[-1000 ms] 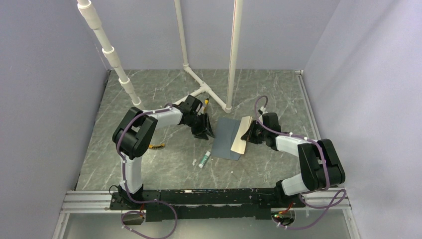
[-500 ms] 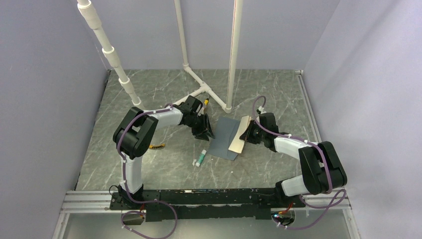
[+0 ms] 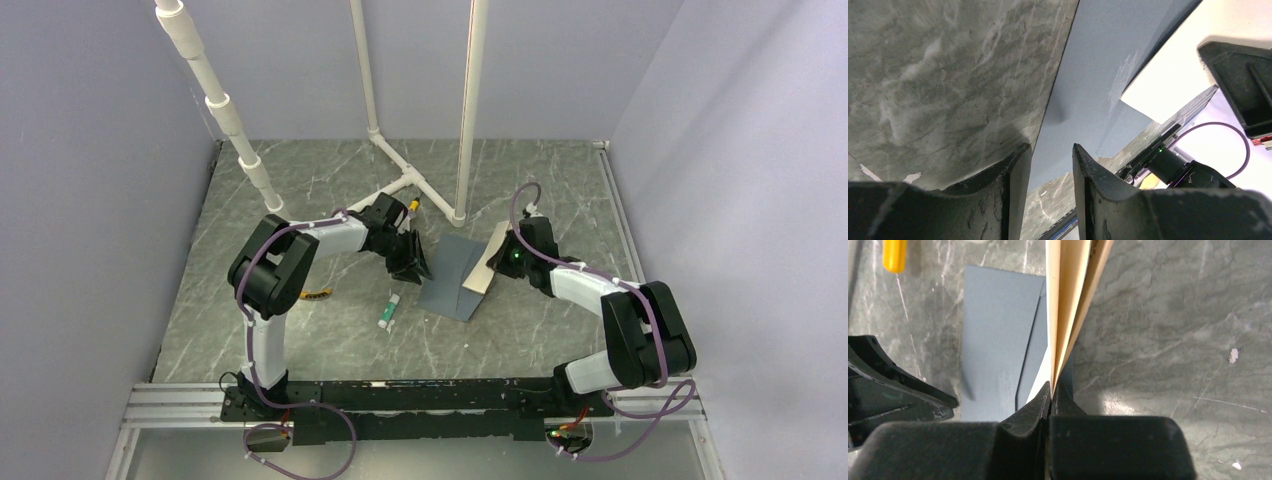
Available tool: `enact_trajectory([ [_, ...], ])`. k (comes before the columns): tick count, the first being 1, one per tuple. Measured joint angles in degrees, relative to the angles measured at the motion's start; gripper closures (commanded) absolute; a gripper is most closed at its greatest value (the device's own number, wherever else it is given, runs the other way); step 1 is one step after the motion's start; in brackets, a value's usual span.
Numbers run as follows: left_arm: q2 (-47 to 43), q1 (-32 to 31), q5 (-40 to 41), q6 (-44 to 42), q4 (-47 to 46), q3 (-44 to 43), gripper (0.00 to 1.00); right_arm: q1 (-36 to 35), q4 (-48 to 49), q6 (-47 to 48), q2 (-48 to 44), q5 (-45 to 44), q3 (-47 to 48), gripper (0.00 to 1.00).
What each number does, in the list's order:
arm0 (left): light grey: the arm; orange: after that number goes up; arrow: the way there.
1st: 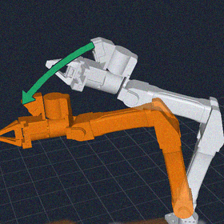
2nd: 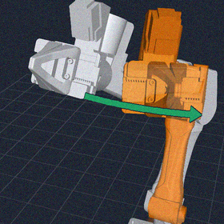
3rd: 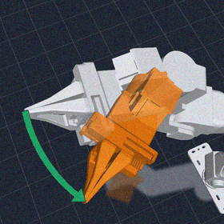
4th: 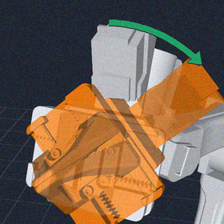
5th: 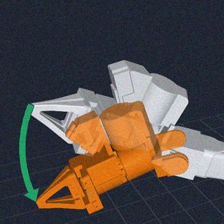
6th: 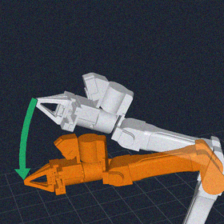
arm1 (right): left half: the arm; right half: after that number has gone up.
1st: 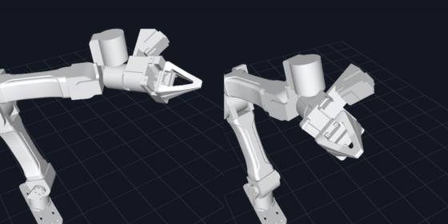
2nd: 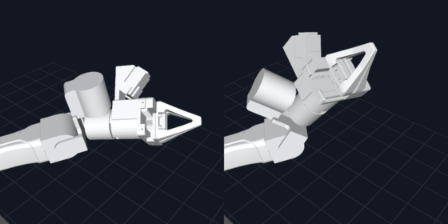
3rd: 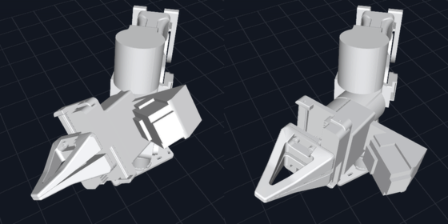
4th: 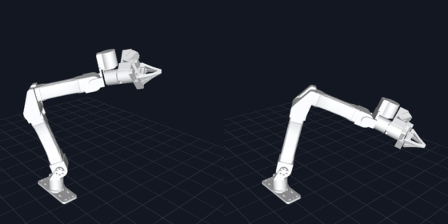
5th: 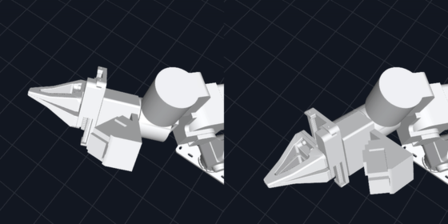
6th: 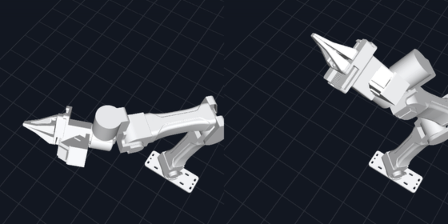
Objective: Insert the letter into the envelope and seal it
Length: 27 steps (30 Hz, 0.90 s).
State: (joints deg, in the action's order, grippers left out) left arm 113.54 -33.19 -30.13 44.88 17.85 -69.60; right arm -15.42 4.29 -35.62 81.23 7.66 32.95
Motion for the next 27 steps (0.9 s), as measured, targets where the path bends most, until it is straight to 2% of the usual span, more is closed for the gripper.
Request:
enact_trajectory([
  [8,0.63,0.00,-1.53,0.02,-0.55,0.02,0.59,0.00,-0.50,-0.87,3.45,0.15,3.61,1.00],
  [19,0.66,0.00,-2.36,1.64,-1.60,0.74,0.60,-1.18,-0.96,-1.14,6.47,5.53,4.94,1.00],
  [27,0.66,0.00,-2.93,4.37,-3.34,1.92,0.71,-3.45,-0.79,-5.27,6.47,7.02,4.50,1.00],
])
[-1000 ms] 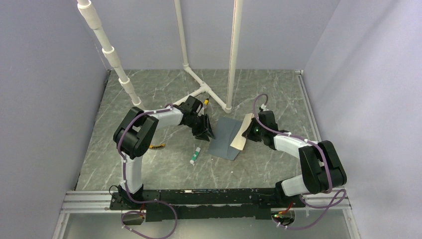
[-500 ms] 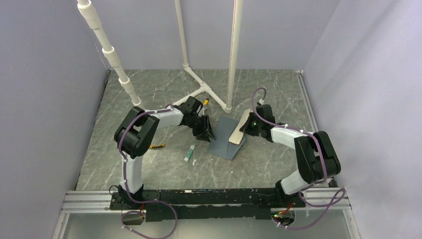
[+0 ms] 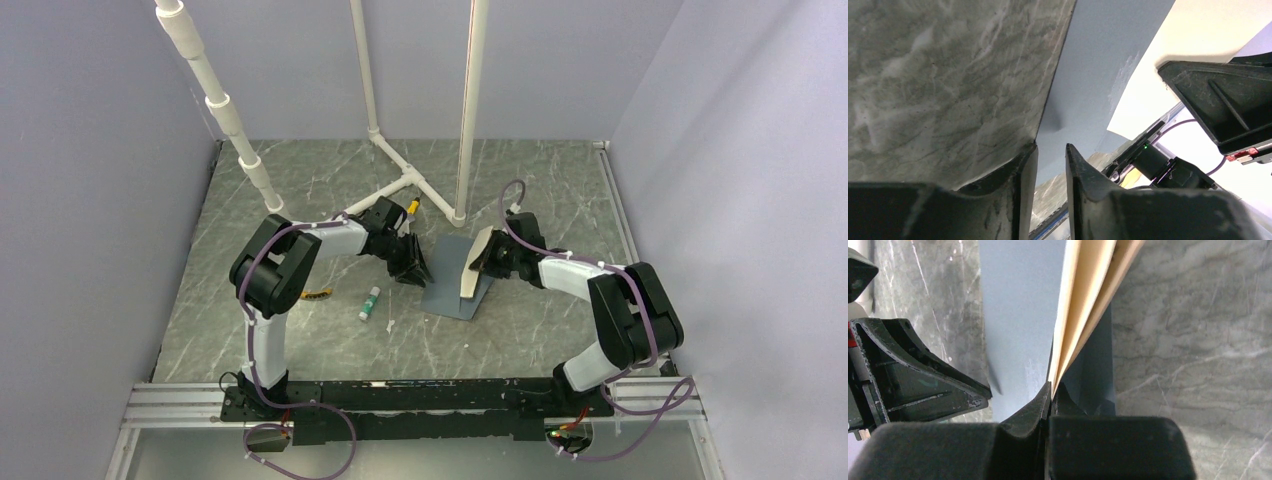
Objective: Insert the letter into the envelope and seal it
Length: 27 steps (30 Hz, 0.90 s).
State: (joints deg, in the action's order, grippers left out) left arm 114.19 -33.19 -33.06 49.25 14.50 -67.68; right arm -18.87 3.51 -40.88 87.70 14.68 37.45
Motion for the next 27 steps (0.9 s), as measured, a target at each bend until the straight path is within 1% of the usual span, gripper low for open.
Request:
enact_trajectory([
  [3,0.00,0.00,0.15,0.42,-0.61,0.68,0.79,0.02,0.02,-2.40,0.15,0.35,-1.03,1.00],
  [5,0.00,0.00,0.07,1.07,-1.25,1.25,0.87,0.02,0.02,-3.56,0.76,0.94,-1.49,1.00],
  [9,0.00,0.00,0.11,1.40,-1.92,2.08,0.97,0.22,0.66,-4.79,2.62,2.71,-1.49,1.00],
  [16,-0.37,-0.09,0.50,1.16,-2.82,2.69,0.98,0.35,0.83,-5.42,2.58,3.93,-1.88,1.00],
  [22,-0.83,-0.46,1.88,0.50,-2.60,2.69,0.98,0.35,-1.09,-4.90,1.84,4.28,-1.90,1.00],
  [27,-1.36,-0.87,3.39,-0.57,-2.45,2.69,0.98,0.57,-2.69,-3.08,1.68,7.93,-2.29,1.00],
])
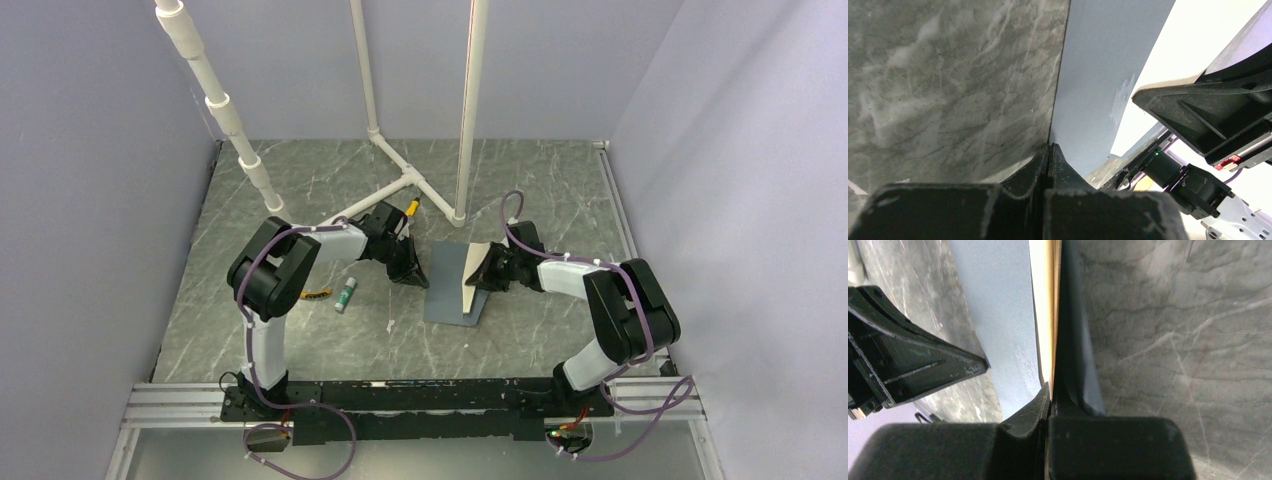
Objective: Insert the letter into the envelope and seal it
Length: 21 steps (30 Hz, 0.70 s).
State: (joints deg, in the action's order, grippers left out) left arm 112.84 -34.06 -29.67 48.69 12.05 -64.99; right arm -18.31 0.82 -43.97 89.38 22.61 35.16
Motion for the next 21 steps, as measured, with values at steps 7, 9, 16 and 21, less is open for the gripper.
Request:
enact_trajectory([
  [7,-0.09,-0.15,0.48,-1.27,0.24,-0.20,0.98,1.42,-1.55,2.05,0.00,3.74,-0.52,1.00],
  [9,-0.09,-0.15,0.57,-1.38,0.28,-0.28,0.98,1.66,-1.77,2.16,0.00,4.39,-0.61,1.00],
  [16,0.39,-0.15,0.57,-1.14,0.44,-1.05,0.63,2.21,0.63,0.72,-0.59,6.54,-2.69,1.00],
  [21,-0.46,-0.28,0.04,-0.72,-0.50,-1.25,0.45,3.28,3.37,-2.84,-2.91,8.63,-6.38,1.00],
])
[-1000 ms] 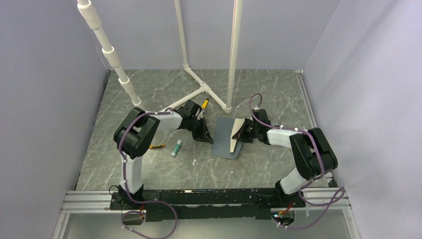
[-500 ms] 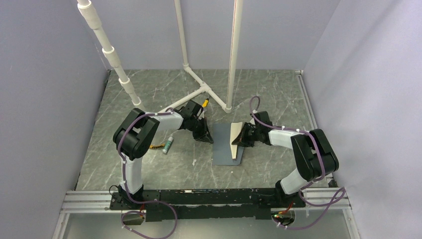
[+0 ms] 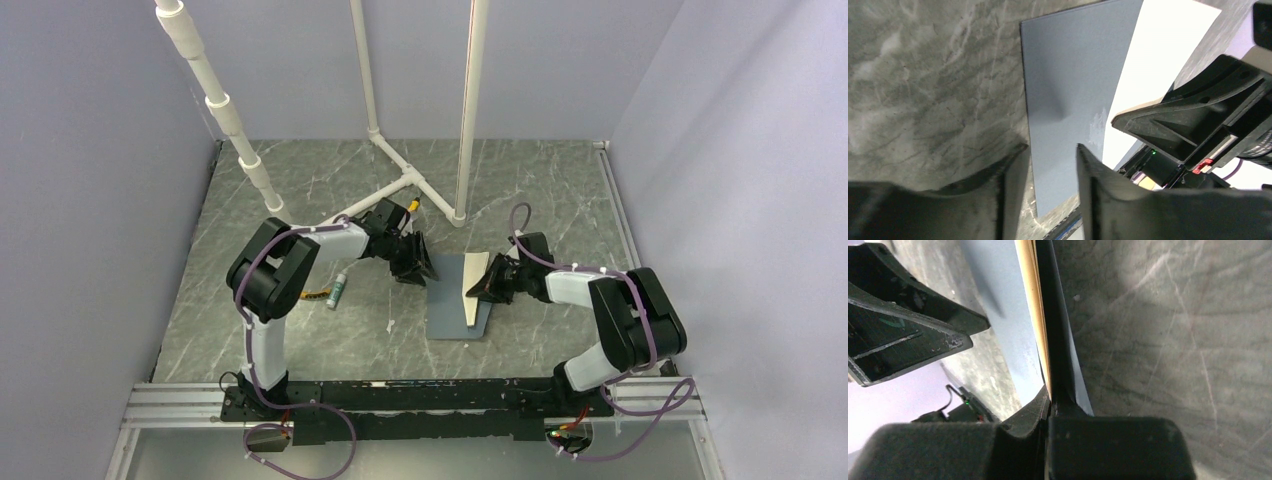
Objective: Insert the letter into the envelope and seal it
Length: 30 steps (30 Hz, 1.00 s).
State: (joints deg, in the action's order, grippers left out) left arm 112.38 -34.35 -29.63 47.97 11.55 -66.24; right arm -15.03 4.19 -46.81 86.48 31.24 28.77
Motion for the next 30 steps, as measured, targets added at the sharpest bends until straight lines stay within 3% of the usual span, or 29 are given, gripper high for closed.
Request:
enact_trajectory([
  [7,-1.07,0.20,-0.39,0.98,-1.90,1.29,0.41,2.54,7.04,-6.64,-3.67,3.30,-4.00,1.00],
  [16,-0.70,1.31,-4.17,4.28,-6.45,4.39,0.63,2.99,11.63,-9.09,-2.78,5.79,-4.48,1.00],
  [19,0.22,1.84,-6.97,6.67,-10.12,6.03,0.76,2.99,13.38,-9.81,-2.21,6.82,-4.85,1.00],
  [22,0.94,2.60,-9.57,9.53,-14.38,8.48,0.96,2.99,13.51,-9.79,-2.16,7.06,-4.90,1.00],
  [30,1.27,3.89,-12.44,11.98,-18.93,10.49,0.98,2.99,9.20,-6.34,-2.12,6.51,-4.24,1.00],
])
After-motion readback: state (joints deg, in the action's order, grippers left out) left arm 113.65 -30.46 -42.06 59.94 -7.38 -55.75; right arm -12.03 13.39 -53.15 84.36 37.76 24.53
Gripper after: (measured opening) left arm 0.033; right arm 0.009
